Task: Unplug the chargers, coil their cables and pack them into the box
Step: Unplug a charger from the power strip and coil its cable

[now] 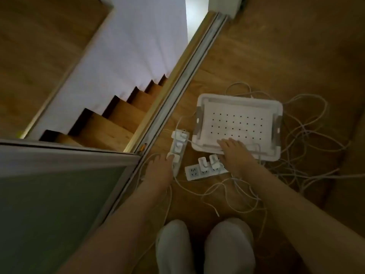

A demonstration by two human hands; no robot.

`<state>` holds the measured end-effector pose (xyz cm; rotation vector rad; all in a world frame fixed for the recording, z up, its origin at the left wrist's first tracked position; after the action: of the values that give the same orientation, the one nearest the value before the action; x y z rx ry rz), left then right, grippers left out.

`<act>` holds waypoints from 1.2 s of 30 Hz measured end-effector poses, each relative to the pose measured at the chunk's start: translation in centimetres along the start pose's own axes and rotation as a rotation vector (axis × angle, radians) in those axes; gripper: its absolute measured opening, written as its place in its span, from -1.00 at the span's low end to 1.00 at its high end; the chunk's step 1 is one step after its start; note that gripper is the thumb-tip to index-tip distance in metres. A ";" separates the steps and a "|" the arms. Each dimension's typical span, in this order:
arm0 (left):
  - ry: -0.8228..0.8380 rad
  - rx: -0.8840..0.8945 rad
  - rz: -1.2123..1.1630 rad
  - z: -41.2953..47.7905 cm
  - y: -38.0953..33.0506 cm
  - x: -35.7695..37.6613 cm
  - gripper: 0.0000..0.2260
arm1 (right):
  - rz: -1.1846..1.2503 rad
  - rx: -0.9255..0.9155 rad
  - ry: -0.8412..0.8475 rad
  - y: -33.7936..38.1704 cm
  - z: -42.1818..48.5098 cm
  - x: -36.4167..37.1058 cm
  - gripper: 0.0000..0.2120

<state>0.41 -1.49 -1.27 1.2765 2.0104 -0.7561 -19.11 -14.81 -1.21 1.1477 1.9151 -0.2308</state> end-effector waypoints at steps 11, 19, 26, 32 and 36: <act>-0.046 -0.019 -0.116 3.8 -0.4 4.1 -0.69 | 0.043 0.027 -0.159 -1.5 1.4 2.6 -0.55; -0.172 0.003 -0.050 3.0 -1.2 3.5 -0.66 | 0.068 0.119 -0.352 -1.0 -1.9 3.4 -0.57; -0.323 0.243 -0.333 1.3 -4.8 8.1 -0.72 | 0.083 -0.325 -0.668 3.6 -5.1 6.7 -0.69; -0.225 0.136 -0.409 4.7 -2.8 13.5 -0.62 | 0.052 -0.386 -0.355 5.3 -1.8 9.6 -0.36; -0.215 0.150 -0.452 6.2 -2.1 14.3 -0.57 | -0.375 -0.257 -0.120 7.2 1.8 9.4 -0.47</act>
<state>-4.97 1.18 -15.82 0.7761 2.1136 -1.2193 -14.26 -5.87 -7.55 0.5895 1.9739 -0.2414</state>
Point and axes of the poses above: each hand's wrist, its own z-axis towards the middle knuckle, its own x-axis out of the palm, y = z × x, the point moved 2 cm from there along z, towards the middle knuckle, and after that the axes turned 1 degree about -z, right-handed, at the moved point
